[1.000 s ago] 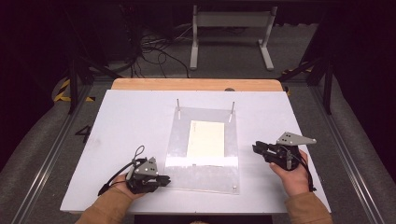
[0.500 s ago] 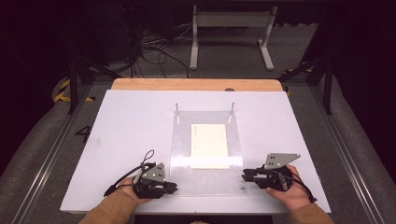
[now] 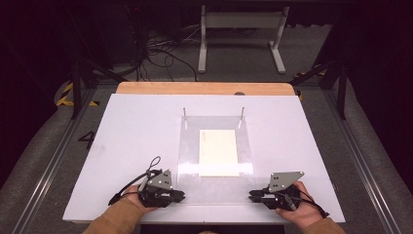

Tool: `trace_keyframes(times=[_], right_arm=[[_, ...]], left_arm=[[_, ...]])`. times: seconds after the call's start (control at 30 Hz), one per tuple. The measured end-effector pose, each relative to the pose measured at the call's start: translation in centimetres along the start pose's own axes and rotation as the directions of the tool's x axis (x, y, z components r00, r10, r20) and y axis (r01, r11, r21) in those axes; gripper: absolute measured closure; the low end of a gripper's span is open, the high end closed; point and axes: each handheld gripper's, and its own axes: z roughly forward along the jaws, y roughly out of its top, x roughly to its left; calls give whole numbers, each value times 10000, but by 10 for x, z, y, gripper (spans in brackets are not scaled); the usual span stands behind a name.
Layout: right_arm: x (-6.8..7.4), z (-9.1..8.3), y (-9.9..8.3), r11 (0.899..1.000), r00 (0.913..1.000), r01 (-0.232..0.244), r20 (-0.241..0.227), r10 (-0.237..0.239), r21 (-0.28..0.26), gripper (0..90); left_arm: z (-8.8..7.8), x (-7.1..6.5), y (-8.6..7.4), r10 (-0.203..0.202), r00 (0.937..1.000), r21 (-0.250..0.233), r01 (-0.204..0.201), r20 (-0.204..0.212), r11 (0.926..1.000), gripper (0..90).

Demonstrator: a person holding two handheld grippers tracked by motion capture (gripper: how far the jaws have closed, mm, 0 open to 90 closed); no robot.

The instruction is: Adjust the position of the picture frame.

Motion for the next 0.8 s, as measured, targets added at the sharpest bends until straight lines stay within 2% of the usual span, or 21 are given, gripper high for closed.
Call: trace_keyframes(times=[0.1, 0.13, 0.2, 0.3, 0.33, 0.43, 0.5, 0.53, 0.57, 0.6, 0.63, 0.67, 0.73, 0.77, 0.8], right_arm=[[2, -1, -1, 10000, 10000, 76, -47, -76, 40, 826], [4, -2, -1, 9999, 9998, 128, -143, -127, 60, 827], [7, -3, -2, 9998, 9993, 141, -352, -137, 114, 827], [14, -4, -5, 9997, 9978, 230, -630, -222, 123, 826], [16, -5, -5, 9996, 9970, 232, -748, -221, 136, 826], [19, -5, -6, 9994, 9955, 308, -900, -294, 147, 825], [19, -5, -7, 9997, 9950, 234, -970, -225, 84, 816], [17, -5, -7, 9998, 9929, -204, -1169, 205, 18, 751], [17, -5, -7, 9998, 9929, -204, -1169, 205, 18, 751], [16, -4, -7, 9986, 9932, -502, -1058, 486, -133, 662], [16, -4, -7, 9986, 9932, -502, -1058, 486, -133, 662], [14, -7, -4, 9976, 9962, -579, -672, 552, -385, 616], [11, -10, -1, 9949, 9974, -652, -349, 626, -775, 596], [11, -10, -1, 9949, 9974, -652, -349, 626, -775, 596], [10, -13, 1, 9927, 9978, -649, -170, 635, -1013, 582]], left_arm=[[0, 0, 0, 88, 9999, 23, -89, 143, 10000, 820], [0, 0, -1, -21, 9980, 110, 14, 634, 9999, 819], [-1, -1, -1, 123, 9952, 213, -144, 970, 9997, 818], [-1, -4, -1, 274, 9925, 315, -314, 1195, 9990, 817], [-1, -6, -1, 437, 9904, 431, -498, 1311, 9978, 816], [-2, -7, -2, 512, 9877, 456, -586, 1479, 9972, 808], [-3, -5, -3, 492, 9852, 455, -574, 1640, 9973, 791], [-3, -5, -3, 468, 9842, 398, -543, 1707, 9977, 742], [-3, -4, -3, 473, 9832, 277, -530, 1762, 9982, 742], [-7, -4, -2, 418, 9834, -63, -413, 1768, 9991, 689], [-7, -4, -2, 418, 9834, -63, -413, 1768, 9991, 657], [-12, -2, -2, 397, 9854, -583, -304, 1655, 9978, 629], [-17, -1, -2, 385, 9915, -1064, -253, 1241, 9940, 601], [-17, -1, -2, 385, 9915, -1064, -253, 1241, 9940, 566], [-20, 1, -2, 254, 9952, -1259, -134, 943, 9920, 566]])
